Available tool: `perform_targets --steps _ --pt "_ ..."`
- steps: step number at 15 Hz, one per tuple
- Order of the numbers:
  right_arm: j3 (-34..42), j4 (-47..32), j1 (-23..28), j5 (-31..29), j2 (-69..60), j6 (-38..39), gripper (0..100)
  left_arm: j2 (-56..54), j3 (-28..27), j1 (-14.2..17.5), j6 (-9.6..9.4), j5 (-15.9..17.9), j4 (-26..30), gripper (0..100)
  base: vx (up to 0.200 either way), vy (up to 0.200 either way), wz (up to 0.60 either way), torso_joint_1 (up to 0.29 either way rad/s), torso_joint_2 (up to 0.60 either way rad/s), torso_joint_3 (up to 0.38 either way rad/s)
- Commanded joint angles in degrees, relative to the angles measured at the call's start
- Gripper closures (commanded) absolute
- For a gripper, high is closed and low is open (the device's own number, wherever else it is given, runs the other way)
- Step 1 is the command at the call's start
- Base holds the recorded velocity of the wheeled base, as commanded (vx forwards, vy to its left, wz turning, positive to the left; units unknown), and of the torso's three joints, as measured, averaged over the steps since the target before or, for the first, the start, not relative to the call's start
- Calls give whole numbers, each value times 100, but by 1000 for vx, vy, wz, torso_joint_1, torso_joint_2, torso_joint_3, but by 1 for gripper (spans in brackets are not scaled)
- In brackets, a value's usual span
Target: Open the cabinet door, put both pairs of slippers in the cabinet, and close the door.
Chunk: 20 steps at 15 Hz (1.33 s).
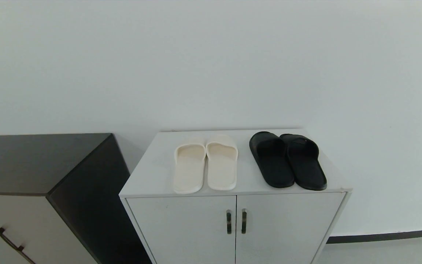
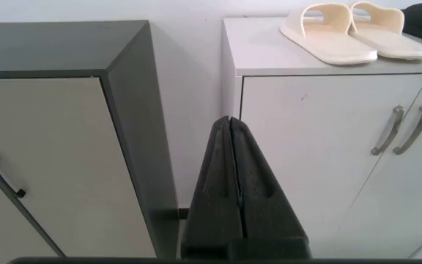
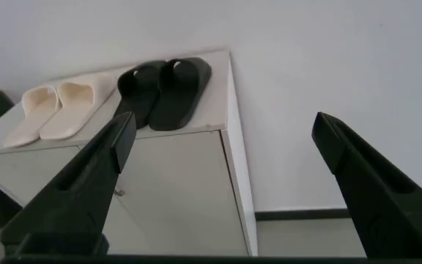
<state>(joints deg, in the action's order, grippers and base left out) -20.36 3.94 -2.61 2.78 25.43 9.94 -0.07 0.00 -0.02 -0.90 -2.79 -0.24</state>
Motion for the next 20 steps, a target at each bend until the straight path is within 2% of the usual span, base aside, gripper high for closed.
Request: perform_targets --steps 1,2,3,4,5,6,7,11,13,16,18,20 --pt "-601 802 -442 65 2651 -27 0 7 0 2 2 -11 -2 100 0 0 0 0 0 0" --pt "-785 1056 -820 -164 3223 -18 0 7 0 2 2 -20 -2 100 0 0 0 0 0 0" --pt "-979 1092 -1321 -700 3627 35 0 7 0 2 2 -20 -2 100 0 0 0 0 0 0" --pt "-1023 1100 -1453 -832 3706 52 0 7 0 2 2 -20 -2 100 0 0 0 0 0 0" --pt "-1366 1232 -2508 -1702 4260 395 0 7 0 2 2 -11 -2 100 0 0 0 0 0 0" --pt "-1568 1311 -2956 -2018 4559 501 0 7 0 2 11 -20 -2 100 0 0 0 0 0 0" --pt "-1726 1355 -3149 -2159 4813 501 0 7 0 2 20 -11 -2 100 0 0 0 0 0 0" --pt "-2280 1716 -3290 -2282 5833 492 0 7 0 2 11 -11 -2 100 0 0 0 0 0 0" --pt "-2455 2199 -3290 -2748 6483 404 0 7 0 2 11 -11 -2 100 0 0 0 0 0 0" --pt "-2596 2981 -3272 -2844 7292 281 0 7 0 2 11 -11 -2 100 0 0 0 0 0 0" --pt "-2930 3025 -3211 -3187 7767 246 0 7 0 -6 20 -11 -2 100 0 0 0 0 0 0" --pt "-3229 3025 -3158 -3275 8057 246 0 7 0 -6 29 -11 -2 100 0 0 0 0 0 0"
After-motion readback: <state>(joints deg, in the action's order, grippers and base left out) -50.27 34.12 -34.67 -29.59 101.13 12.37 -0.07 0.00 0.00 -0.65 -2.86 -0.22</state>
